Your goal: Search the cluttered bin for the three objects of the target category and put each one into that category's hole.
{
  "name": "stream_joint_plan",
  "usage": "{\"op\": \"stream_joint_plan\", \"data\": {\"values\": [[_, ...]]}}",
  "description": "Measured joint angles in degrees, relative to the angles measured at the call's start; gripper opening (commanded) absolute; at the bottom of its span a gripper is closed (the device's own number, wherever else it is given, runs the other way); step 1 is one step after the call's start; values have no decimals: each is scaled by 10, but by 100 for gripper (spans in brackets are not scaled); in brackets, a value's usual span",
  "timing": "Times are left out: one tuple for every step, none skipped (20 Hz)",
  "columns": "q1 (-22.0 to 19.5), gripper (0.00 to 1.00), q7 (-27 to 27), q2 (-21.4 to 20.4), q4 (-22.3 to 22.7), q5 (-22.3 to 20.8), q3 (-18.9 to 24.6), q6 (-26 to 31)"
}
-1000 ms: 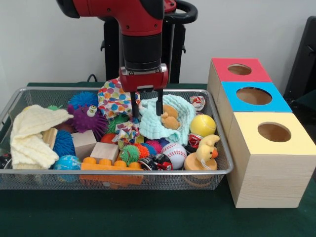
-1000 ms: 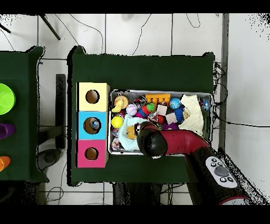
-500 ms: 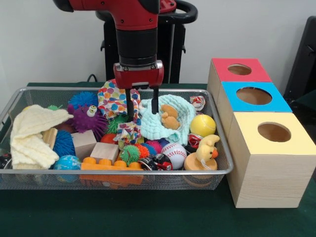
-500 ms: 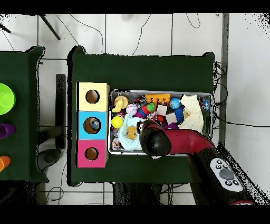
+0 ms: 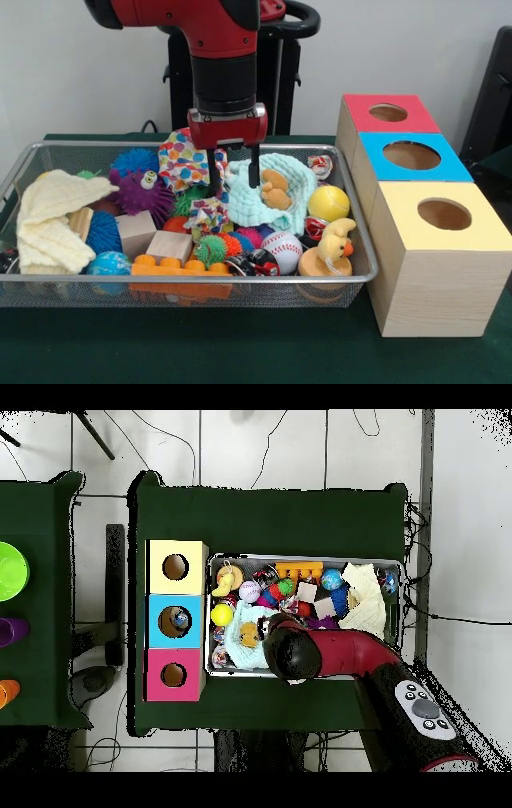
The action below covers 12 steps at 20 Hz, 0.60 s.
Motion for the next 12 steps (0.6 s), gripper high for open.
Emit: {"op": "stream_joint_plan", "data": {"values": [[0,100,0,6,0,-5,0,0],[0,100,0,9,0,-8,0,0],[-1,100,0,15,0,-13,0,0],[-1,100,0,18,0,-15,0,0],[-2,100,0,22,0,-18,0,0],[-3,100,0,31,0,-26,0,0],[-3,100,0,34,0,-28,0,0],[-3,100,0,35,0,-29,0,0],[-3,100,0,39,-1,-32,0,0],[-3,100,0,42,-1,-35,0,0],[-3,100,0,47,-1,-40,0,0],[-3,100,0,48,-2,-41,0,0]]}}
